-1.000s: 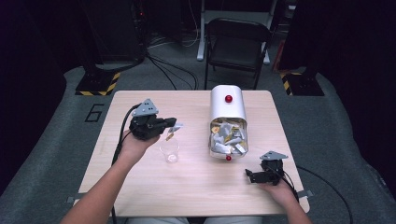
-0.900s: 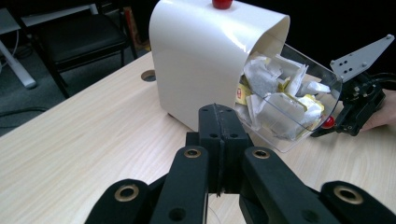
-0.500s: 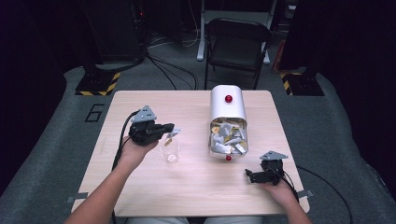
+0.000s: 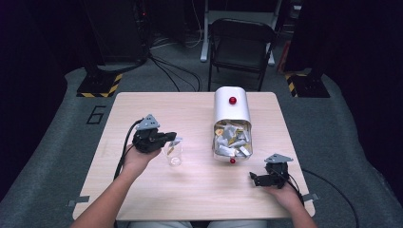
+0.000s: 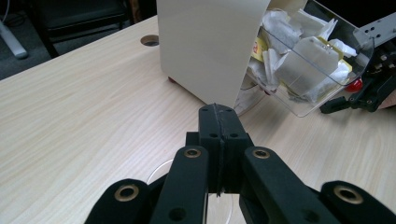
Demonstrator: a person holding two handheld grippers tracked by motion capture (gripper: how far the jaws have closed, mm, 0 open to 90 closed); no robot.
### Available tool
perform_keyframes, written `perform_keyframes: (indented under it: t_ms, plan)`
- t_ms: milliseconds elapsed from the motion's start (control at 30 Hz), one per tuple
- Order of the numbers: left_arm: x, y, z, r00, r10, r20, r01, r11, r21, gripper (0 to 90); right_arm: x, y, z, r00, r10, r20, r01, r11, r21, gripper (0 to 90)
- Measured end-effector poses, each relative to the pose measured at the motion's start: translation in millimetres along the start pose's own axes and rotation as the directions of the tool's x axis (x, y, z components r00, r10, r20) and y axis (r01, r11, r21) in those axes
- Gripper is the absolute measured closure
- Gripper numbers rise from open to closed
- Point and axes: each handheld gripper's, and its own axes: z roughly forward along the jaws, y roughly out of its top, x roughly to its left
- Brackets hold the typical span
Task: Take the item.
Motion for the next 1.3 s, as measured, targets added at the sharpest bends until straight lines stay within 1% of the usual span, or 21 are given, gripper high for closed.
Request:
perform_keyframes:
  t_ms: [67,100,200,233,300,333,467,533,800,833,867,900,933,967,1067,1133,1167,1200,1233,1300]
  plan:
    - [0.1,-1.3,1.2,1.0000,-0.003,-0.007,0.003,1.0000,-0.006,90.0,0.0,0.0,0.0,1.0000,0.000,0.000,0.000,1.000,0.001,0.8]
    - [0.5,-3.8,3.3,0.9999,-0.005,-0.011,0.005,1.0000,0.000,90.0,0.0,0.0,0.0,1.0000,0.001,0.000,-0.001,1.000,0.000,0.8]
    - [1.8,-6.7,5.2,0.9999,-0.010,-0.006,0.010,0.9999,0.003,90.0,0.0,0.0,0.0,1.0000,0.000,0.001,0.000,1.000,0.000,0.8]
    - [2.5,-9.3,6.5,0.9999,-0.011,-0.013,0.011,0.9998,0.014,90.0,0.0,0.1,-0.1,1.0000,0.000,0.000,0.000,1.000,0.003,0.8]
    - [3.4,-11.5,7.0,0.9998,-0.015,-0.010,0.015,0.9996,0.022,90.0,0.0,0.1,0.0,1.0000,0.000,0.000,0.000,1.000,0.002,0.8]
    - [3.6,-12.9,7.7,0.9997,-0.018,-0.015,0.019,0.9997,0.016,90.0,0.0,0.1,0.0,1.0000,0.000,0.000,0.000,1.000,0.002,0.8]
    - [5.7,-17.5,9.5,0.9996,-0.027,-0.013,0.027,0.9993,0.024,90.0,0.1,0.1,0.0,1.0000,0.000,0.001,0.000,1.000,0.002,0.8]
    - [6.2,-18.2,9.2,0.9995,-0.029,-0.009,0.029,0.9991,0.032,90.0,0.0,0.1,-0.1,1.0000,-0.001,-0.001,0.001,1.000,0.004,0.8]
    - [8.8,-23.9,11.1,0.9990,-0.039,-0.022,0.040,0.9986,0.035,90.0,0.0,0.0,0.1,1.0000,0.000,0.001,0.000,1.000,0.000,0.8]
    - [8.9,-24.8,11.6,0.9989,-0.045,-0.016,0.045,0.9979,0.047,90.0,0.0,0.1,-0.1,1.0000,-0.001,0.000,0.001,1.000,0.004,0.8]
    - [8.9,-24.8,11.6,0.9989,-0.045,-0.016,0.045,0.9979,0.047,90.0,0.0,0.1,-0.1,1.0000,-0.001,0.000,0.001,1.000,0.004,0.8]
    - [8.9,-26.9,14.6,0.9988,-0.044,-0.021,0.045,0.9978,0.048,90.0,0.0,0.0,0.0,1.0000,0.000,0.000,0.000,1.000,0.000,0.8]
    - [8.9,-26.9,14.6,0.9988,-0.044,-0.021,0.045,0.9978,0.048,90.0,0.0,0.0,0.0,1.0000,0.000,0.000,0.000,1.000,0.000,0.8]
    - [9.2,-28.6,16.3,0.9988,-0.041,-0.025,0.043,0.9972,0.061,90.0,-0.1,0.1,-0.1,1.0000,-0.002,0.000,0.002,1.000,0.002,0.8]
    - [9.9,-30.1,17.5,0.9985,-0.044,-0.033,0.046,0.9969,0.064,90.0,0.0,0.1,0.0,1.0000,-0.001,0.000,0.001,1.000,0.002,0.8]
    - [11.4,-30.7,17.3,0.9985,-0.048,-0.027,0.049,0.9960,0.075,90.0,-0.1,0.1,-0.1,1.0000,-0.002,0.000,0.002,1.000,0.003,0.8]
    - [12.0,-31.8,18.7,0.9982,-0.050,-0.033,0.053,0.9958,0.074,89.7,0.0,0.0,0.0,1.0000,0.000,0.000,0.000,1.000,0.000,0.8]
    - [12.5,-31.8,18.8,0.9981,-0.054,-0.031,0.057,0.9949,0.083,87.3,0.0,0.1,-0.1,1.0000,-0.001,0.000,0.001,1.000,0.003,0.8]
    - [12.8,-32.1,19.5,0.9977,-0.060,-0.030,0.062,0.9951,0.077,82.7,0.0,0.1,-0.1,1.0000,-0.001,0.000,0.001,1.000,0.005,0.8]
    - [12.3,-32.1,18.4,0.9975,-0.061,-0.035,0.063,0.9951,0.076,80.8,0.0,0.0,0.0,1.0000,0.000,0.000,0.000,1.000,0.000,0.8]
